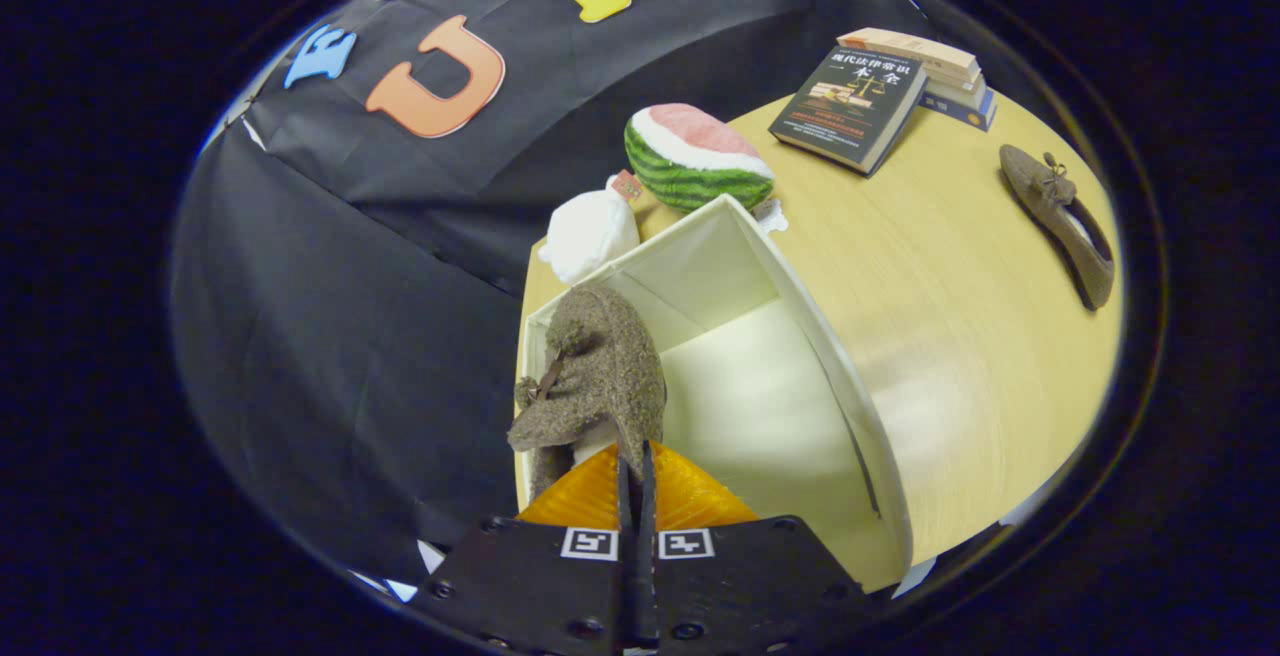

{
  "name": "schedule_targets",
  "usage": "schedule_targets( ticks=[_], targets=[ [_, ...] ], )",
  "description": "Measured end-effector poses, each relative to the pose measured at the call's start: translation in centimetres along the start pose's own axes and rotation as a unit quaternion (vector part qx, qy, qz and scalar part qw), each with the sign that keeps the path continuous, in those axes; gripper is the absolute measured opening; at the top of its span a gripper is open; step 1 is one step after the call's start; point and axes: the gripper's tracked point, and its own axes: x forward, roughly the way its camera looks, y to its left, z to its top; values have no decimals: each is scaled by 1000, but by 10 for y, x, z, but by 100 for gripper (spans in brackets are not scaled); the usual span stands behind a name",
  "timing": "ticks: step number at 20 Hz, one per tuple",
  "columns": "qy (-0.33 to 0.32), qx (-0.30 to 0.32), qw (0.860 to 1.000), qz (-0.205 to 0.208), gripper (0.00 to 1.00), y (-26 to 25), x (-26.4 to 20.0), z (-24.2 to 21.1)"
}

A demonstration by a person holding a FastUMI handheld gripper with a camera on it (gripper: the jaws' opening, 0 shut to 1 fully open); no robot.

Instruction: Open the storage box then place both shoes into the box .Put the left shoe in first, then the right shoe, with the right side of both shoes facing outward in a uniform manner.

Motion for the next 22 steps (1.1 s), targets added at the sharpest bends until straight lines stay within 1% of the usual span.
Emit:
schedule_targets(
  ticks=[5,10,11,13,15,18,22],
  targets=[
    [14,-17,1000,-21,0,-10,23,-7],
    [36,-12,999,-35,2,-22,39,-16],
    [33,-15,999,-31,5,-19,38,-14],
    [39,-29,999,-6,12,-6,46,-15],
    [45,-43,998,-6,32,-7,42,-16],
    [28,-75,997,1,62,-5,28,-7],
    [-19,-133,991,14,85,0,-20,21]
  ],
)
